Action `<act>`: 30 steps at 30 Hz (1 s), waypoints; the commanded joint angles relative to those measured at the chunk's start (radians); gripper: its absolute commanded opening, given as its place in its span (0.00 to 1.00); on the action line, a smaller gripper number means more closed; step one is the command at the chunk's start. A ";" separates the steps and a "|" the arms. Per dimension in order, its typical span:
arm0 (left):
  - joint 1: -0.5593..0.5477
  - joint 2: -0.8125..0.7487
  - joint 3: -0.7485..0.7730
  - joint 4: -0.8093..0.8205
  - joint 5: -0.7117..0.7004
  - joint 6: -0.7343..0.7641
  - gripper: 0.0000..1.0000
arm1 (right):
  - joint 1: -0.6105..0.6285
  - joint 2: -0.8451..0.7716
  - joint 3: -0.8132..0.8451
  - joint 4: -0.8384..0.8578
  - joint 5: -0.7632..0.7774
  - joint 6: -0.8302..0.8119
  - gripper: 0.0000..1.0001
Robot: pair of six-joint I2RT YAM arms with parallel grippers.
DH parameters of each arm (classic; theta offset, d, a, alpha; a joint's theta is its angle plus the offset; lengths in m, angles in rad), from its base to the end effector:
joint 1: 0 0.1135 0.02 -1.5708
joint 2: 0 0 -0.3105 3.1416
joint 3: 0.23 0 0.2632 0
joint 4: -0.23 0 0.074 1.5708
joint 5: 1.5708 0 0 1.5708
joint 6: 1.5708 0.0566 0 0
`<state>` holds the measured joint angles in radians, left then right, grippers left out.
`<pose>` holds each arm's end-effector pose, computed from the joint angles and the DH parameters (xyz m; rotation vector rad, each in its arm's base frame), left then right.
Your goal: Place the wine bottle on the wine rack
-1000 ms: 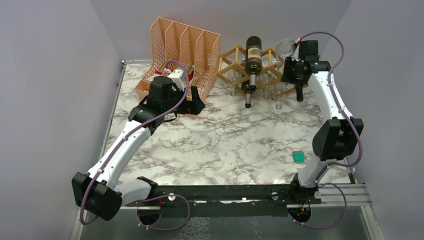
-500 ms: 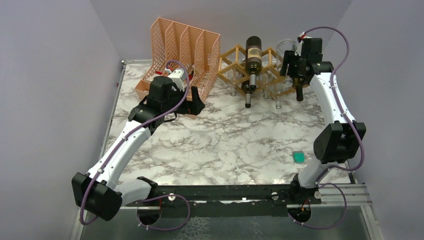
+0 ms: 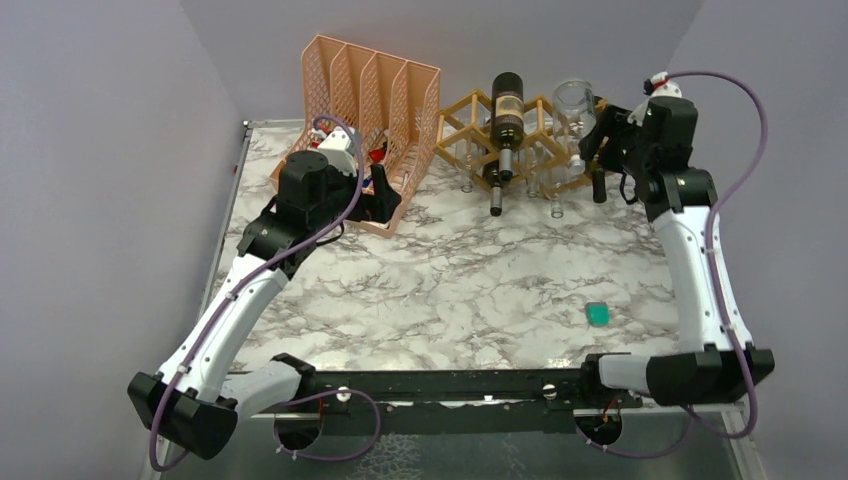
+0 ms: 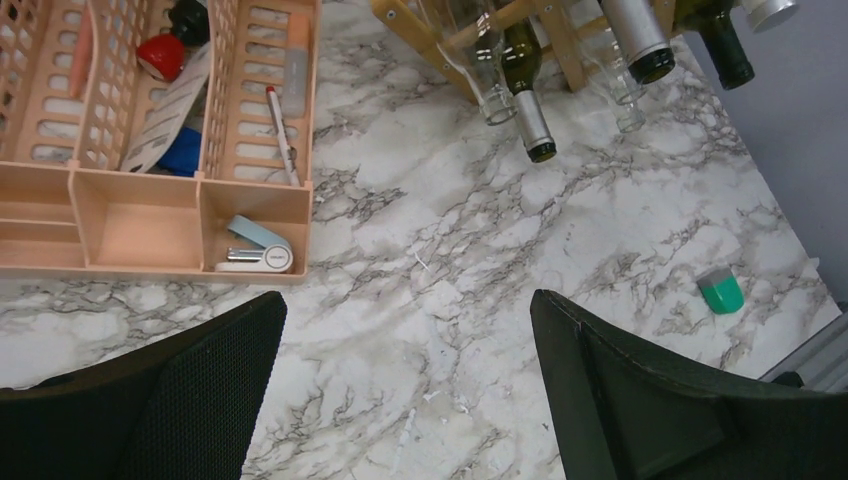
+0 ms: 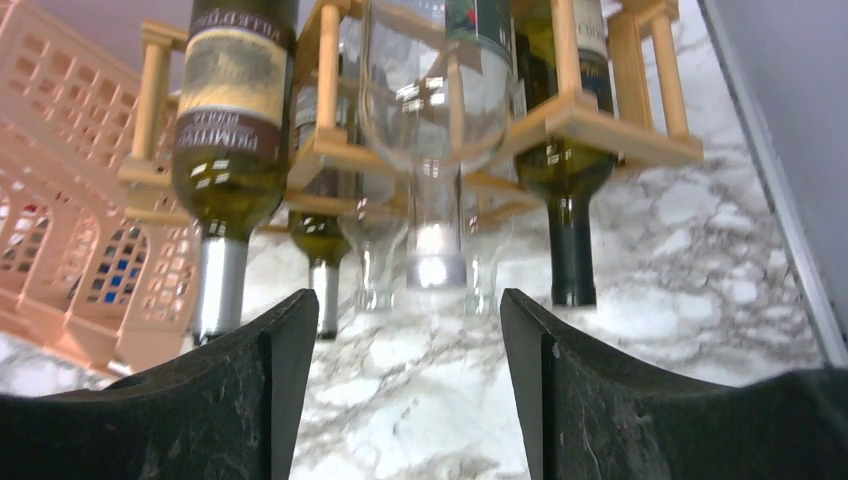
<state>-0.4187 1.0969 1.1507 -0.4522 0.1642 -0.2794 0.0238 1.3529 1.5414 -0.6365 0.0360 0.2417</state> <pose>0.2252 -0.1104 0.4131 0.2498 2.0000 -0.6127 0.3110 0.0054 0.4671 0.2425 2.0064 0.1322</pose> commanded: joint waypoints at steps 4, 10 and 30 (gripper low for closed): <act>0.006 -0.099 0.076 0.007 -0.106 0.064 0.99 | -0.007 -0.279 -0.205 -0.090 -0.029 0.141 0.73; 0.006 -0.149 0.115 -0.011 -0.170 0.113 0.99 | -0.007 -0.498 -0.314 -0.235 0.077 0.178 0.76; 0.006 -0.290 0.230 -0.081 -0.312 0.209 0.99 | -0.007 -0.738 -0.183 -0.346 0.100 0.140 0.78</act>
<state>-0.4187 0.8223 1.3609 -0.5163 -0.1062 -0.0940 0.0238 0.6342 1.3197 -0.9463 0.1146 0.3923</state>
